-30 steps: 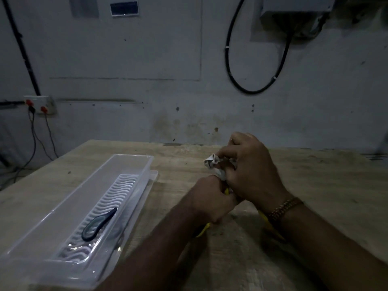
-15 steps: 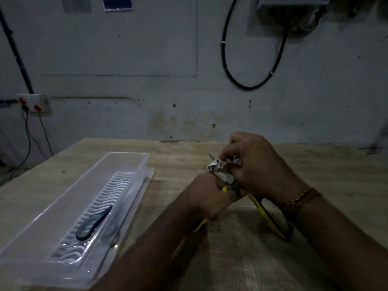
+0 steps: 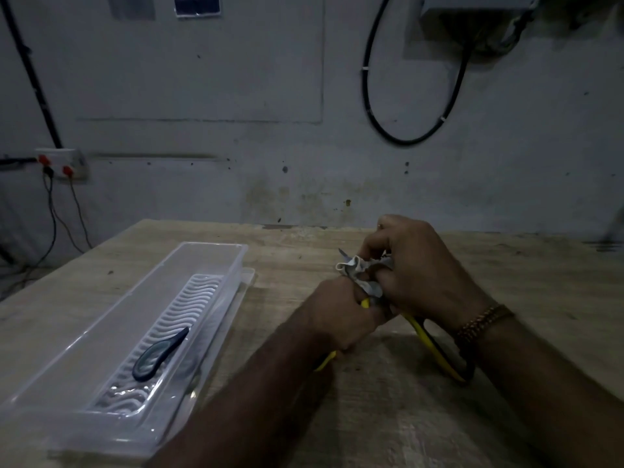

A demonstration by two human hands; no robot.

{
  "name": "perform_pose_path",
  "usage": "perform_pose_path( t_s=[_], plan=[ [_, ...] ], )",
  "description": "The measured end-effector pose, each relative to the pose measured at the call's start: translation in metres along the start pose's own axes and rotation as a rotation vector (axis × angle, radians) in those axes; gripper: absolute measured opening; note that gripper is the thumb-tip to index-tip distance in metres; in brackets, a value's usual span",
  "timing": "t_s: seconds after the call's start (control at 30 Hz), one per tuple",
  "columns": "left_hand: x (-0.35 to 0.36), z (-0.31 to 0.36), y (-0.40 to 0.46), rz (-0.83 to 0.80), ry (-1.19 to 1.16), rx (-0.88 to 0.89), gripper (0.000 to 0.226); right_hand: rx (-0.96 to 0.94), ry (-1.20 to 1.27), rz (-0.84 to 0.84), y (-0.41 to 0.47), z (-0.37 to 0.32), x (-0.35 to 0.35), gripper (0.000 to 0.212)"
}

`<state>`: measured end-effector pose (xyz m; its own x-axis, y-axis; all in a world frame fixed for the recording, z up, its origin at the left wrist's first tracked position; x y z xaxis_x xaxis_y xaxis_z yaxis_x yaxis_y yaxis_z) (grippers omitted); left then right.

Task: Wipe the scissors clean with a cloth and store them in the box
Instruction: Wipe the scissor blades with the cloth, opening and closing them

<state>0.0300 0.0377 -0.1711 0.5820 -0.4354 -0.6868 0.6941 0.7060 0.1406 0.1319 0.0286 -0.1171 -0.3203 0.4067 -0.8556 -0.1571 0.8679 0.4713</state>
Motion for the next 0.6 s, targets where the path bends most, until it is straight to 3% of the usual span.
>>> perform_pose_path(
  t_s=[0.07,0.2,0.37,0.5,0.6],
  plan=[
    [-0.001,-0.001,0.001,0.0,0.005,0.003,0.013,0.004,0.017,0.034,0.003,0.001,0.001,0.01],
    [-0.003,-0.002,0.002,0.002,0.006,-0.064,0.039,0.025,0.071,0.106,0.006,0.001,0.001,0.01],
    [-0.004,-0.003,0.003,0.025,0.021,-0.063,0.04,0.04,0.048,0.177,0.022,-0.005,0.004,0.013],
    [-0.003,-0.016,0.006,0.016,-0.059,-0.161,0.043,0.045,0.045,0.231,0.038,-0.008,0.004,0.01],
    [-0.002,-0.024,0.007,0.01,-0.084,-0.202,0.051,0.059,0.187,0.383,0.037,0.0,-0.018,0.01]
  ],
)
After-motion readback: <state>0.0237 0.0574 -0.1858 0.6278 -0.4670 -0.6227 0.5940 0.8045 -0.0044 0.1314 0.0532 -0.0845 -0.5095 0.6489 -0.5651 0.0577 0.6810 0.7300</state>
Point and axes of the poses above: each hand's wrist, its own y-axis towards the middle knuckle, its own x-axis out of the palm, z = x × y, the point moved 5 cm from there along y, towards the middle knuckle, and after that the axes turned 6 degrees about -z, right-handed, at the moved point
